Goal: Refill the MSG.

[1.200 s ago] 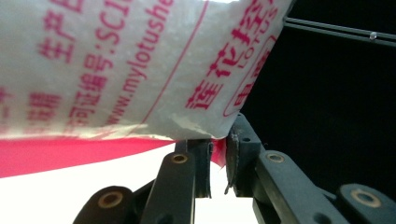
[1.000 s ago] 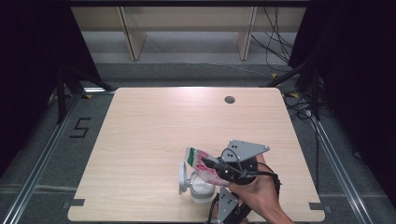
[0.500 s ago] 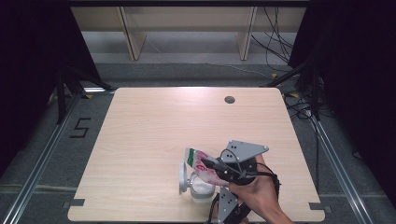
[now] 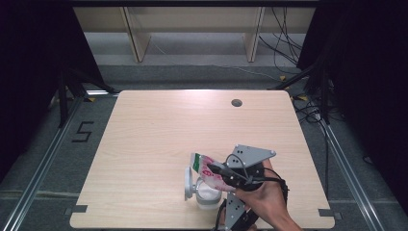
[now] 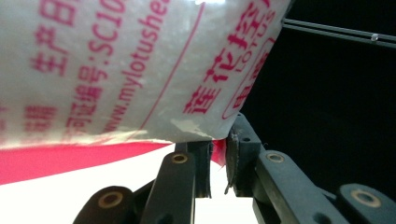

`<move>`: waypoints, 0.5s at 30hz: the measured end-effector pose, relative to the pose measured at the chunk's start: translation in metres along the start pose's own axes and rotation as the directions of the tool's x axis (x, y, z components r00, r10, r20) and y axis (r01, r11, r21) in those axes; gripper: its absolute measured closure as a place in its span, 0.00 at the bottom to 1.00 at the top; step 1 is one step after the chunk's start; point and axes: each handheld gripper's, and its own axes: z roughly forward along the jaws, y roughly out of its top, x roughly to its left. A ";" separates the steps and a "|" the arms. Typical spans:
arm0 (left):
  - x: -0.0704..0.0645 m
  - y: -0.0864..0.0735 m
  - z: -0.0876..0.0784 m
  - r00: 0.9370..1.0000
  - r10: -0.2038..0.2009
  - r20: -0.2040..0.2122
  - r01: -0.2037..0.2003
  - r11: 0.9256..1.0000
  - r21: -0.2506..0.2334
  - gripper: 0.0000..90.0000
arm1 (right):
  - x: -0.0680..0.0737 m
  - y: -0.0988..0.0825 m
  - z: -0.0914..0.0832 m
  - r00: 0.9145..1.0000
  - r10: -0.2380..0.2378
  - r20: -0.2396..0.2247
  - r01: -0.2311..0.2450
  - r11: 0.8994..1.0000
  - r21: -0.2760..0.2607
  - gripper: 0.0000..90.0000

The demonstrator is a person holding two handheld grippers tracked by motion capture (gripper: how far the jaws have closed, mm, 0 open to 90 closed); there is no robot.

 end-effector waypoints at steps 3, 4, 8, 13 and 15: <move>0.000 0.000 0.000 1.000 0.001 0.009 -0.001 1.000 -0.004 0.90 | 0.001 0.000 0.001 1.000 0.007 -0.005 -0.007 1.000 -0.003 1.00; 0.000 0.000 0.000 1.000 0.001 0.009 -0.001 1.000 -0.004 0.90 | 0.001 0.000 0.001 1.000 0.007 -0.005 -0.007 1.000 -0.003 1.00; -0.001 0.000 0.000 1.000 0.000 0.005 0.000 1.000 -0.010 0.90 | 0.002 0.001 0.001 1.000 0.002 -0.012 -0.002 1.000 0.008 1.00; -0.002 0.000 0.000 1.000 0.002 -0.001 -0.002 1.000 -0.008 0.90 | 0.001 0.002 0.001 1.000 0.002 -0.019 -0.001 1.000 0.017 1.00; -0.002 0.001 0.000 1.000 0.002 -0.002 -0.002 1.000 -0.009 0.90 | 0.001 0.002 0.001 1.000 0.000 -0.019 0.000 1.000 0.017 1.00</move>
